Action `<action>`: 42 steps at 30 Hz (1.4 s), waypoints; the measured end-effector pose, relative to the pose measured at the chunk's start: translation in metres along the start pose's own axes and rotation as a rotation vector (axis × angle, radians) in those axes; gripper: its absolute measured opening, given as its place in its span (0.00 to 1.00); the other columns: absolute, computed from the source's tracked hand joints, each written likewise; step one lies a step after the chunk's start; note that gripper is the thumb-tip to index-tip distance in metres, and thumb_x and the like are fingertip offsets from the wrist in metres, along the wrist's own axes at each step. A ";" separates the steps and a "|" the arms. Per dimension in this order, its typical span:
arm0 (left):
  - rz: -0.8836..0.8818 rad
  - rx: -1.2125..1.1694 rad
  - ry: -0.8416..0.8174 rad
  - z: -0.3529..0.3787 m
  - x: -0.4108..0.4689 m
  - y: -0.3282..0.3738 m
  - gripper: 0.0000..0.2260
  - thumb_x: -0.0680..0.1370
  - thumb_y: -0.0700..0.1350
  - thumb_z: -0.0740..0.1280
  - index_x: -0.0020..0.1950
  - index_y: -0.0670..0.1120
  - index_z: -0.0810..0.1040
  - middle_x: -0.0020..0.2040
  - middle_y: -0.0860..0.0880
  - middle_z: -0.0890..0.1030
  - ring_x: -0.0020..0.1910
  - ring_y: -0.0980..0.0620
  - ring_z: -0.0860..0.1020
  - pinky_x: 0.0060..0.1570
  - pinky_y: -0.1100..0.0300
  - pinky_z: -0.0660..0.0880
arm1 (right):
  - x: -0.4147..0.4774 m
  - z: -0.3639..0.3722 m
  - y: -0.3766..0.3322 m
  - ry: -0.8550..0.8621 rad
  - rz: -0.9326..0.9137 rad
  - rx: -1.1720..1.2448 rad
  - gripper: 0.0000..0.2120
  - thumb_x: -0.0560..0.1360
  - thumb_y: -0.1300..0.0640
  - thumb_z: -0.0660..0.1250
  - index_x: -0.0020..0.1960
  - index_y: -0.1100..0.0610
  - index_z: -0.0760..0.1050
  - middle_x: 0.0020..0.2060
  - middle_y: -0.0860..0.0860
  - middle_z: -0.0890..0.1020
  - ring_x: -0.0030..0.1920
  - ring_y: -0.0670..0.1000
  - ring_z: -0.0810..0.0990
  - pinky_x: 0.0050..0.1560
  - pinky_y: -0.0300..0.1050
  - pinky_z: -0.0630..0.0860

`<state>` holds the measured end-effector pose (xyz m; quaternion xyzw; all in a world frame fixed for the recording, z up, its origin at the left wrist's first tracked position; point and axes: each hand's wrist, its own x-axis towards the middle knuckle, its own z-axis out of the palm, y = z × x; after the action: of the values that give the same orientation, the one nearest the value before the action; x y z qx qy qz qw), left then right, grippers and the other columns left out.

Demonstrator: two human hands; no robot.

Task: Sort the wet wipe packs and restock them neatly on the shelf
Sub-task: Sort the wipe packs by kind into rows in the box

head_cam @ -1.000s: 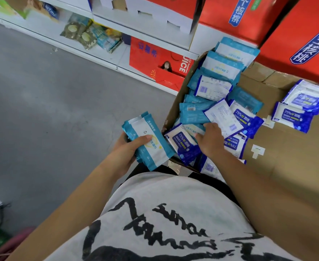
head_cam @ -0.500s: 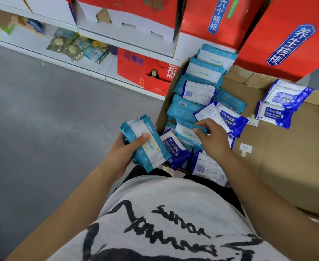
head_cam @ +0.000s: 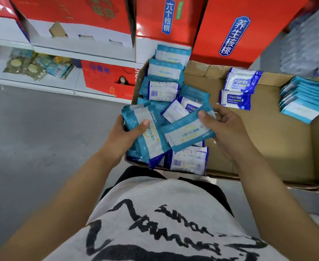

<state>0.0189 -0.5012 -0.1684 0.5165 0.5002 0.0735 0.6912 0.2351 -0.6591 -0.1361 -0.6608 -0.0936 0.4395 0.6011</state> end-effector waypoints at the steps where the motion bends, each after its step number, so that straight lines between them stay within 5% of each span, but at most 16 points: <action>1: 0.022 0.030 -0.042 0.008 -0.001 0.004 0.34 0.68 0.62 0.77 0.70 0.55 0.71 0.61 0.53 0.83 0.57 0.54 0.85 0.58 0.50 0.82 | -0.001 -0.004 0.000 0.013 -0.007 -0.016 0.23 0.59 0.46 0.80 0.50 0.54 0.80 0.43 0.52 0.87 0.45 0.51 0.86 0.46 0.45 0.82; 5: 0.071 0.180 -0.208 0.054 -0.007 0.019 0.33 0.69 0.61 0.75 0.72 0.56 0.70 0.63 0.56 0.83 0.59 0.57 0.83 0.59 0.57 0.80 | -0.011 -0.020 -0.003 0.014 -0.054 -0.205 0.15 0.65 0.53 0.81 0.45 0.59 0.81 0.37 0.47 0.85 0.36 0.43 0.82 0.37 0.38 0.78; 8: 0.061 0.224 -0.330 0.100 -0.016 0.023 0.36 0.67 0.59 0.78 0.72 0.54 0.71 0.62 0.56 0.82 0.57 0.60 0.83 0.55 0.63 0.81 | -0.022 -0.039 -0.005 0.060 -0.103 -0.261 0.15 0.66 0.55 0.82 0.48 0.58 0.81 0.43 0.47 0.84 0.39 0.41 0.82 0.37 0.36 0.78; 12: 0.045 0.194 -0.340 0.160 -0.032 0.013 0.37 0.65 0.57 0.83 0.70 0.53 0.73 0.61 0.54 0.85 0.57 0.56 0.84 0.58 0.54 0.82 | -0.036 -0.086 -0.006 0.182 -0.108 -0.230 0.24 0.65 0.47 0.82 0.57 0.50 0.78 0.51 0.46 0.83 0.51 0.43 0.83 0.48 0.41 0.82; 15: 0.024 0.159 -0.305 0.202 -0.042 0.006 0.34 0.66 0.58 0.83 0.68 0.54 0.75 0.59 0.55 0.86 0.57 0.55 0.85 0.58 0.52 0.82 | -0.052 -0.133 -0.006 0.246 -0.048 -0.092 0.19 0.72 0.39 0.73 0.56 0.48 0.77 0.50 0.45 0.84 0.52 0.43 0.83 0.55 0.46 0.80; 19: 0.040 0.142 -0.271 0.262 -0.055 0.001 0.31 0.68 0.64 0.79 0.67 0.55 0.75 0.58 0.57 0.85 0.56 0.58 0.84 0.56 0.57 0.82 | -0.069 -0.190 0.007 0.050 0.177 -0.131 0.29 0.72 0.26 0.58 0.65 0.43 0.74 0.58 0.42 0.83 0.58 0.44 0.82 0.63 0.51 0.77; 22: 0.059 0.161 -0.280 0.316 -0.062 -0.007 0.26 0.72 0.71 0.66 0.65 0.60 0.75 0.57 0.62 0.85 0.56 0.64 0.82 0.56 0.66 0.78 | -0.080 -0.219 0.018 -0.080 0.172 -0.178 0.26 0.81 0.35 0.54 0.75 0.45 0.64 0.66 0.41 0.77 0.64 0.40 0.77 0.67 0.43 0.72; 25: -0.022 0.116 -0.263 0.356 -0.054 -0.020 0.40 0.65 0.83 0.60 0.71 0.63 0.73 0.64 0.60 0.82 0.62 0.60 0.81 0.68 0.54 0.74 | -0.084 -0.250 0.022 -0.146 0.173 -0.187 0.24 0.82 0.38 0.55 0.75 0.45 0.62 0.66 0.40 0.77 0.64 0.39 0.77 0.69 0.45 0.72; 29: -0.142 0.034 -0.322 0.406 -0.048 -0.023 0.50 0.61 0.84 0.64 0.75 0.56 0.69 0.66 0.53 0.82 0.62 0.52 0.82 0.67 0.46 0.75 | -0.074 -0.309 0.020 -0.148 0.224 -0.108 0.22 0.80 0.44 0.64 0.72 0.47 0.68 0.63 0.46 0.81 0.62 0.50 0.81 0.66 0.55 0.76; 33: -0.115 0.036 -0.222 0.456 -0.037 -0.021 0.36 0.71 0.76 0.65 0.69 0.54 0.70 0.62 0.51 0.83 0.56 0.53 0.85 0.59 0.50 0.81 | -0.054 -0.353 0.008 -0.143 0.416 0.079 0.30 0.74 0.47 0.73 0.72 0.55 0.70 0.59 0.54 0.84 0.58 0.56 0.84 0.60 0.57 0.80; 37: -0.143 0.019 -0.206 0.495 -0.014 -0.027 0.30 0.78 0.73 0.55 0.69 0.53 0.68 0.60 0.50 0.83 0.54 0.56 0.85 0.50 0.59 0.81 | -0.025 -0.387 -0.004 -0.292 0.493 0.016 0.22 0.79 0.50 0.67 0.71 0.57 0.71 0.60 0.55 0.83 0.60 0.55 0.83 0.57 0.50 0.81; 39: -0.141 0.065 -0.229 0.502 0.001 -0.027 0.35 0.74 0.78 0.52 0.71 0.56 0.70 0.65 0.52 0.81 0.61 0.56 0.82 0.62 0.54 0.78 | -0.006 -0.404 -0.008 -0.333 0.442 -0.106 0.20 0.79 0.52 0.67 0.70 0.56 0.71 0.60 0.53 0.84 0.59 0.53 0.83 0.59 0.49 0.80; 42: -0.074 0.246 -0.209 0.501 0.024 -0.033 0.38 0.75 0.79 0.50 0.75 0.56 0.70 0.73 0.54 0.71 0.74 0.56 0.67 0.80 0.51 0.54 | 0.031 -0.428 -0.007 -0.405 0.307 -0.376 0.26 0.74 0.52 0.75 0.69 0.53 0.72 0.61 0.49 0.83 0.60 0.50 0.83 0.63 0.52 0.78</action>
<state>0.4013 -0.8223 -0.2255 0.5833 0.4495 -0.0677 0.6732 0.5535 -0.9419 -0.1917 -0.6659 -0.1901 0.6228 0.3642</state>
